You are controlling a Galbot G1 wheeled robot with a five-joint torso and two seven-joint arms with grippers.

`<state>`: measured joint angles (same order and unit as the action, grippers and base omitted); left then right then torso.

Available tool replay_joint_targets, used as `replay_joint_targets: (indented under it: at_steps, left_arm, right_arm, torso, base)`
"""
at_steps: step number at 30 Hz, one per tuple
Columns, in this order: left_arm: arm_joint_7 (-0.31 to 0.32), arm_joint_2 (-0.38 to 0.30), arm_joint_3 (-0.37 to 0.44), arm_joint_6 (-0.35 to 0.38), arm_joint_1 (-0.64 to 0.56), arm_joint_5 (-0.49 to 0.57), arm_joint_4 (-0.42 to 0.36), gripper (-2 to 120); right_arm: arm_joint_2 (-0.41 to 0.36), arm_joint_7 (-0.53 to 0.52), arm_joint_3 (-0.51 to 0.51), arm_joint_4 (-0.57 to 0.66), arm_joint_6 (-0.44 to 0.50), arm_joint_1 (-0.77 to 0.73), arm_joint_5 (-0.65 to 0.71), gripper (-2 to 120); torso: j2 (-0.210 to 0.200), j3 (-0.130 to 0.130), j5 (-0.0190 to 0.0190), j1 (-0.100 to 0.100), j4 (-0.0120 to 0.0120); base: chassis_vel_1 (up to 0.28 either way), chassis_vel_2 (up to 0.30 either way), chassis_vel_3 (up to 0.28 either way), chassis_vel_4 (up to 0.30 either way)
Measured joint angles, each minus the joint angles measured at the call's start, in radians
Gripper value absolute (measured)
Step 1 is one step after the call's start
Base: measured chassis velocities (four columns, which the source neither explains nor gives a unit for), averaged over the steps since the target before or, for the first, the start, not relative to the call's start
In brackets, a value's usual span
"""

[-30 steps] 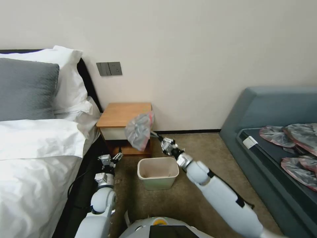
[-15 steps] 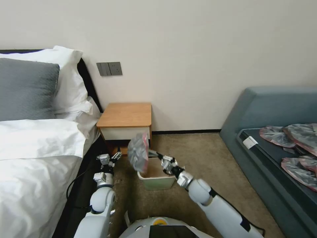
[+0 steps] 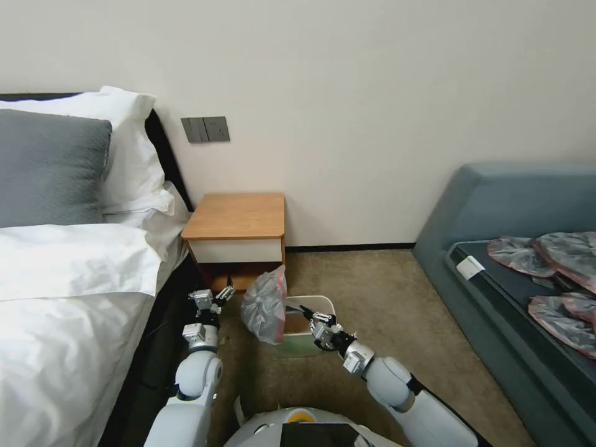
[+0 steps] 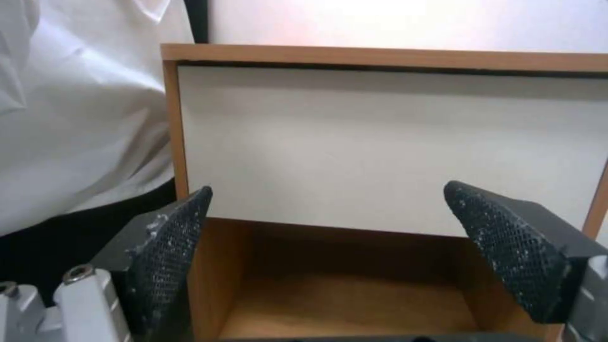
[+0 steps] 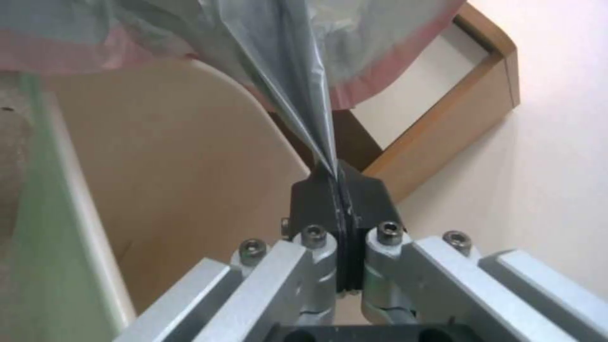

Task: Pick up the garbage bag from the table and place it over the trash can.

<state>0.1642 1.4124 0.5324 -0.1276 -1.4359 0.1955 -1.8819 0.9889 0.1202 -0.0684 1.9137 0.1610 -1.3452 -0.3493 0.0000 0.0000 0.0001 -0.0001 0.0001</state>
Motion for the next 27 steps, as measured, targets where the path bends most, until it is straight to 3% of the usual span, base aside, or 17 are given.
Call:
replay_joint_targets:
  at_steps: [3,11,13,16,19,25,27]
  left_arm:
    - [-0.001,0.0,-0.003,0.0,0.0,-0.003,0.002,95]
    - [-0.003,-0.001,-0.016,0.0,0.0,-0.012,0.006,95]
    - [-0.004,-0.003,-0.026,-0.001,0.0,-0.016,0.008,95]
    - [-0.005,-0.003,-0.032,-0.001,0.0,-0.018,0.008,95]
    - [-0.005,-0.005,-0.037,-0.001,0.0,-0.021,0.012,94]
    - [-0.006,-0.006,-0.042,-0.002,0.004,-0.022,0.019,95]
    - [-0.006,-0.004,-0.055,-0.002,0.007,-0.026,0.021,95]
  right_arm:
    - [-0.01,0.008,-0.004,0.001,0.0,-0.003,0.005,0]
    - [-0.026,0.013,-0.017,-0.002,0.011,-0.008,0.008,25]
    - [-0.03,0.017,-0.024,-0.004,0.012,-0.009,0.013,37]
    - [-0.032,0.022,-0.03,-0.008,0.013,-0.009,0.015,43]
    - [-0.053,0.027,-0.048,-0.002,0.014,-0.024,0.027,60]
    - [-0.071,0.036,-0.079,0.014,0.019,-0.052,0.031,76]
    - [-0.09,0.043,-0.113,0.034,0.026,-0.081,0.039,92]
  torso:
    - [0.0,0.0,0.0,0.0,0.0]
    - [0.0,0.0,0.0,0.0,-0.0001]
    - [0.0,0.0,0.0,0.0,0.0]
    - [0.0,0.0,0.0,0.0,0.0]
    - [0.0,0.0,0.0,0.0,0.0]
    - [0.0,0.0,0.0,0.0,-0.0001]
    - [0.0,0.0,0.0,0.0,-0.0001]
  base:
    - [0.0,0.0,0.0,0.0]
    - [0.0,0.0,0.0,0.0]
    - [0.0,0.0,0.0,0.0]
    - [0.0,0.0,0.0,0.0]
    - [0.0,0.0,0.0,0.0]
    - [0.0,0.0,0.0,0.0]
    - [0.0,0.0,0.0,0.0]
